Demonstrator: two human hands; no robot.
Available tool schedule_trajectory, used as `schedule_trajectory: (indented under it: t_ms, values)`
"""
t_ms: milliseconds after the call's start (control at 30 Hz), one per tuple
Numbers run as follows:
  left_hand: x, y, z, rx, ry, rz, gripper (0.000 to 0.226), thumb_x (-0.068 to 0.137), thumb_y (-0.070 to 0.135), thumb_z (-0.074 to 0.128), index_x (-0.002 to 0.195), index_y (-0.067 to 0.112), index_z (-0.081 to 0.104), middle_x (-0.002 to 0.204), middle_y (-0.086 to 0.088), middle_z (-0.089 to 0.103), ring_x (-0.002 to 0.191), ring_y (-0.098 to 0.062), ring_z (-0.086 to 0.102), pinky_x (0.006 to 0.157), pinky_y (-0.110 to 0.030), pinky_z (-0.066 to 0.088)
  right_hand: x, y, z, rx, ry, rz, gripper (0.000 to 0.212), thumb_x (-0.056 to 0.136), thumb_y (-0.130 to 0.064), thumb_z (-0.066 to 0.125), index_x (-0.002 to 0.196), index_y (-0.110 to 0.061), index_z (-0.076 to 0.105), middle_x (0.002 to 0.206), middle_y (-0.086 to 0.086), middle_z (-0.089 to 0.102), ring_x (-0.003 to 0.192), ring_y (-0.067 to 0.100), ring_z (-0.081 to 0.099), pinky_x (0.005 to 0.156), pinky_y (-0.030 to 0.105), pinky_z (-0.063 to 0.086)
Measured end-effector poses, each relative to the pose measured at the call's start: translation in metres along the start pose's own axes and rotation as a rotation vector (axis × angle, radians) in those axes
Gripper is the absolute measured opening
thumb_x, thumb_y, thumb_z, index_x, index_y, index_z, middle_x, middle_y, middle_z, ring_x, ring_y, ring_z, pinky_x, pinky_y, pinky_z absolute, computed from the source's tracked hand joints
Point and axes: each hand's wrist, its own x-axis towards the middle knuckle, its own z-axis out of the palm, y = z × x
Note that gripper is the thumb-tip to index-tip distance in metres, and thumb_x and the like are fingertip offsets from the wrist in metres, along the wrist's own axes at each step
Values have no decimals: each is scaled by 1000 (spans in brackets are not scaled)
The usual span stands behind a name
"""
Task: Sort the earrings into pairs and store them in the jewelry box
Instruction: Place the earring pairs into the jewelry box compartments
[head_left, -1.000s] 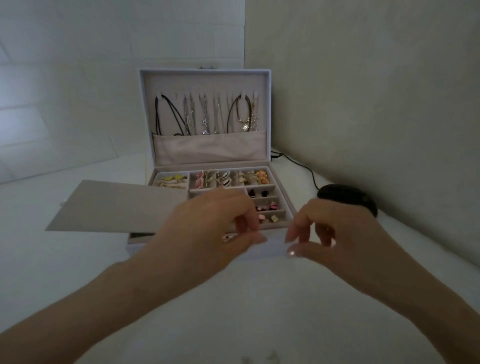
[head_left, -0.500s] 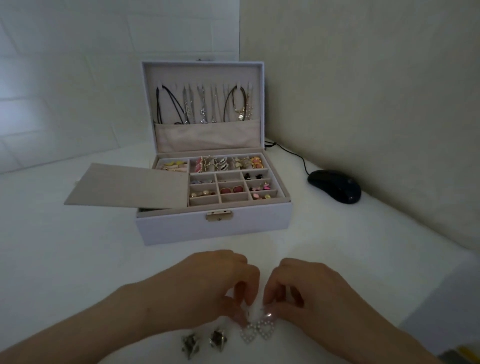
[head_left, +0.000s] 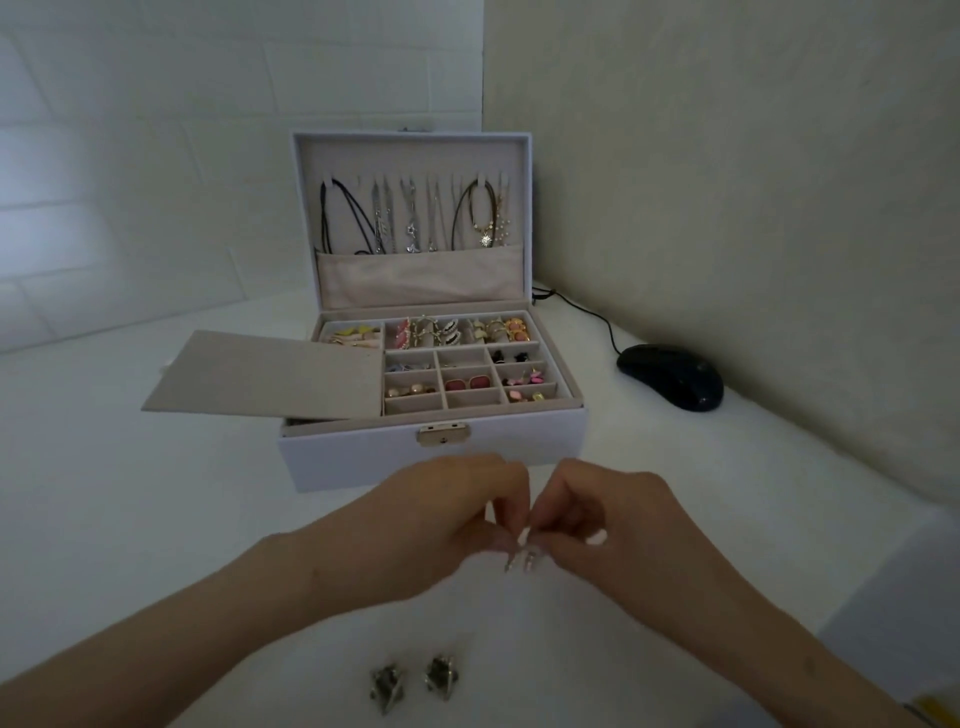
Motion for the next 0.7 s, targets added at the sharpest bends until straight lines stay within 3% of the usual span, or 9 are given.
schedule_trajectory:
  t_ms: [167,367,533,633,700]
  values:
    - [12,-2,-12,-80,169,-15,14,86,13,61,81,23,53,75,11,60,68,1,50,59,-10,36,18,-8,-11,62,127,-51,31,73,-2,72,67,-30,60,63,-12,64,61,0,60,57,7,42]
    - [36,-18,-38,-169,491,-124,17,76,10,72,76,21,59,73,11,62,72,-3,55,61,-7,39,71,-13,-34,155,258,-56,22,73,-3,74,72,-24,68,69,-8,68,61,0,62,61,11,48]
    - [47,-31,-47,-70,497,-196,20,75,12,72,70,27,60,66,16,60,66,0,57,61,-7,38,103,-9,-30,150,236,-22,19,72,-4,75,70,-22,68,71,-2,68,64,7,62,68,25,54]
    - [50,-39,-45,-2,471,-229,18,76,14,71,71,26,59,70,13,60,73,-10,58,70,-25,44,113,-6,-24,94,213,-15,20,71,-5,75,68,-22,66,67,-6,65,63,6,61,67,24,54]
    - [50,-43,-43,34,445,-243,15,77,15,71,71,24,60,74,12,59,76,-11,55,72,-30,45,116,-5,-21,68,188,-12,14,71,-5,76,72,-17,68,67,-5,65,65,7,62,69,23,54]
